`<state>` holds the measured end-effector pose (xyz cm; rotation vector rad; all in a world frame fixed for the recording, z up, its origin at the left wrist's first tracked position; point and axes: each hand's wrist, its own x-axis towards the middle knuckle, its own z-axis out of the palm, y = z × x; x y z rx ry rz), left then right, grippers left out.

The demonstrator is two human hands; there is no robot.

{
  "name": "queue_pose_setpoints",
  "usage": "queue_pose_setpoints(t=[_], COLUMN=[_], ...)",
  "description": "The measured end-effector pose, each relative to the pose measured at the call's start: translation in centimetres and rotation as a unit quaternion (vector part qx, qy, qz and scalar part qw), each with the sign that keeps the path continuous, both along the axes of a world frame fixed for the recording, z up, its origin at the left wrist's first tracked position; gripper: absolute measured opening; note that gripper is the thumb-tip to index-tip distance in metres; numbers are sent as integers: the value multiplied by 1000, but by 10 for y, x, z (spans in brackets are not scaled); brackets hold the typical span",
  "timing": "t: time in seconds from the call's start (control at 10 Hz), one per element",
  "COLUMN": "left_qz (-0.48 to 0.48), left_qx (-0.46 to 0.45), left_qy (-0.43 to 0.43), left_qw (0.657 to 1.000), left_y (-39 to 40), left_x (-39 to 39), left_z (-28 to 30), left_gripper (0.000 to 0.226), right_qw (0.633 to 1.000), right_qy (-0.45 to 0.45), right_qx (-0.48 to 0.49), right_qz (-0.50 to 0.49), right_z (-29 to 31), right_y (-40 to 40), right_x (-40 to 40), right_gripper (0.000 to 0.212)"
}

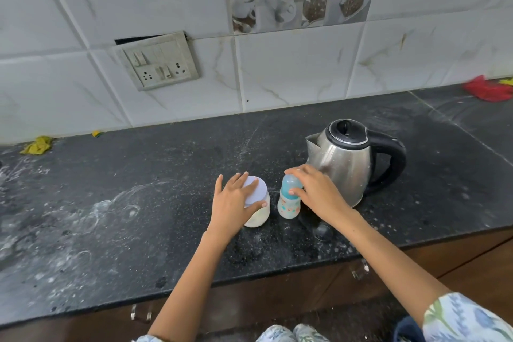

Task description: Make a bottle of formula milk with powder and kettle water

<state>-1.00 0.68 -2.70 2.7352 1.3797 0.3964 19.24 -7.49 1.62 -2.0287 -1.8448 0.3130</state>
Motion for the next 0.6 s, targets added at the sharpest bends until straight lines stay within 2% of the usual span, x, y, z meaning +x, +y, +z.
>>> queue_pose_setpoints(t=[0.2,0.4,0.6], left_qz=[38,22,75], left_qx=[16,18,201], left_qy=[13,18,-92], left_qw=[999,999,972], left_y=[-1,-10,-14], left_x=[2,1,15], left_z=[2,6,62], left_gripper=[60,70,67], right_qw=[999,999,962], right_qy=[44,-11,-92], right_qx=[28,34,259], right_qz=[0,15,-11], right_z=[-6,-9,38], right_y=[8,0,-4], right_x=[3,7,10], right_gripper=[47,55,64])
